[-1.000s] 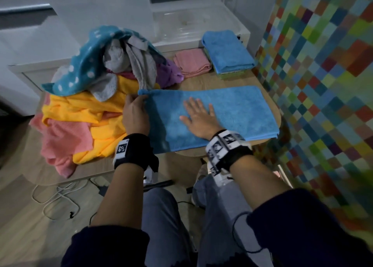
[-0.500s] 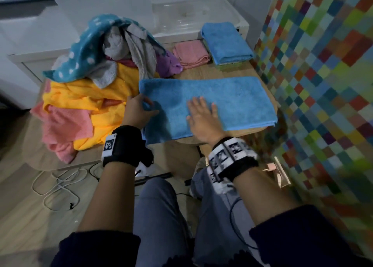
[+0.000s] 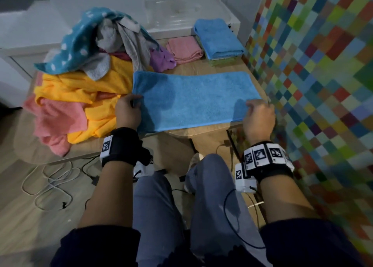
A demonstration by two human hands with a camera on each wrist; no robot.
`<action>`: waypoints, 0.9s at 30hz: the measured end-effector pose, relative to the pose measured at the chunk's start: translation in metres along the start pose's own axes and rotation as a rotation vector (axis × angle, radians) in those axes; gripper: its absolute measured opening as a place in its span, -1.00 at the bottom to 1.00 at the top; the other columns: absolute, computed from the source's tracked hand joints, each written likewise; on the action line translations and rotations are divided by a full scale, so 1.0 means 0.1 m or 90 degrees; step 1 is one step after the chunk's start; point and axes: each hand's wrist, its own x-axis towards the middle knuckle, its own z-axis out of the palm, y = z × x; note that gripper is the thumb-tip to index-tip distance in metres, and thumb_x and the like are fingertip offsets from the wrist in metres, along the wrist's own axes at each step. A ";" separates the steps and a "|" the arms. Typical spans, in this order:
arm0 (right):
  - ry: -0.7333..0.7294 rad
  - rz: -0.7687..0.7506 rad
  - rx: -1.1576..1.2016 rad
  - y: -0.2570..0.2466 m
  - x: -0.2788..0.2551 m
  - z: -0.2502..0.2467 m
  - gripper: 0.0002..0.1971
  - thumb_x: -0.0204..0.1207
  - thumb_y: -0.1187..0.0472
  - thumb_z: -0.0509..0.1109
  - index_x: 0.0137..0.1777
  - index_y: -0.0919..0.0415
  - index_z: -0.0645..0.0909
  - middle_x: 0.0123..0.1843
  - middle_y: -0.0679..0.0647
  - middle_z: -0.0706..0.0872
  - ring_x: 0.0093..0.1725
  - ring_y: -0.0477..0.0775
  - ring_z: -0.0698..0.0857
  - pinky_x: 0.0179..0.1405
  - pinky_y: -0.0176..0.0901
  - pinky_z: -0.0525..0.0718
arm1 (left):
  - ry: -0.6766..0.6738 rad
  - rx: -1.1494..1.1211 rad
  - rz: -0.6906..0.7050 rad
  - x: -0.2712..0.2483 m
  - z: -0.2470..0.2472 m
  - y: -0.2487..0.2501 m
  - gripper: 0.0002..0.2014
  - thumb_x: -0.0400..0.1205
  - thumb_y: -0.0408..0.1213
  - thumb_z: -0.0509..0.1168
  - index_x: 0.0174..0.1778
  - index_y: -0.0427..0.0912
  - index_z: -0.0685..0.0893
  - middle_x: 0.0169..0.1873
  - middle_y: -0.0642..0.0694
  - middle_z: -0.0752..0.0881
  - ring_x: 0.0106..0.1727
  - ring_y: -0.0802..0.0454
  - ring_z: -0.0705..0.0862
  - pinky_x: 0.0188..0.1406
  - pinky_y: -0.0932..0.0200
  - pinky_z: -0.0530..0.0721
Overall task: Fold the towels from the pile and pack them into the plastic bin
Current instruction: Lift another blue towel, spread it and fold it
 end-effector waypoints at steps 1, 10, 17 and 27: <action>0.008 0.039 -0.007 0.02 0.02 -0.02 -0.66 0.55 0.47 0.15 0.21 0.27 0.67 0.23 0.25 0.68 0.23 0.36 0.53 0.14 0.14 0.53 | 0.025 0.014 0.016 -0.01 0.00 0.00 -0.74 0.60 -0.49 0.22 0.14 -0.31 0.72 0.19 -0.35 0.66 0.23 -0.27 0.58 0.19 0.17 0.40; -0.048 0.236 0.004 -0.01 0.12 0.02 -0.66 0.55 0.36 0.25 0.32 0.41 0.47 0.40 0.39 0.42 0.37 0.44 0.41 0.26 0.20 0.49 | 0.082 0.263 0.080 -0.06 0.06 0.08 -0.73 0.60 -0.31 0.18 0.13 -0.12 0.73 0.25 -0.26 0.56 0.25 -0.32 0.46 0.22 -0.08 0.35; -0.129 0.332 0.072 -0.08 0.22 -0.08 -0.65 0.46 0.27 0.36 0.21 0.43 0.56 0.25 0.35 0.63 0.26 0.37 0.59 0.11 0.11 0.61 | -0.206 0.252 0.238 -0.19 0.47 0.56 -0.59 0.66 -0.14 0.20 0.44 -0.06 0.50 0.50 -0.09 0.41 0.52 -0.16 0.29 0.41 0.00 0.25; -0.010 -0.119 0.224 -0.78 -0.21 0.02 -0.82 0.39 0.39 0.43 -0.02 0.32 0.59 -0.09 0.15 0.63 0.01 0.12 0.56 -0.03 -0.16 0.48 | -0.237 0.193 0.273 -0.26 0.62 0.38 -0.54 0.68 -0.03 0.08 0.46 -0.12 0.47 0.52 -0.12 0.40 0.52 -0.24 0.30 0.50 -0.10 0.25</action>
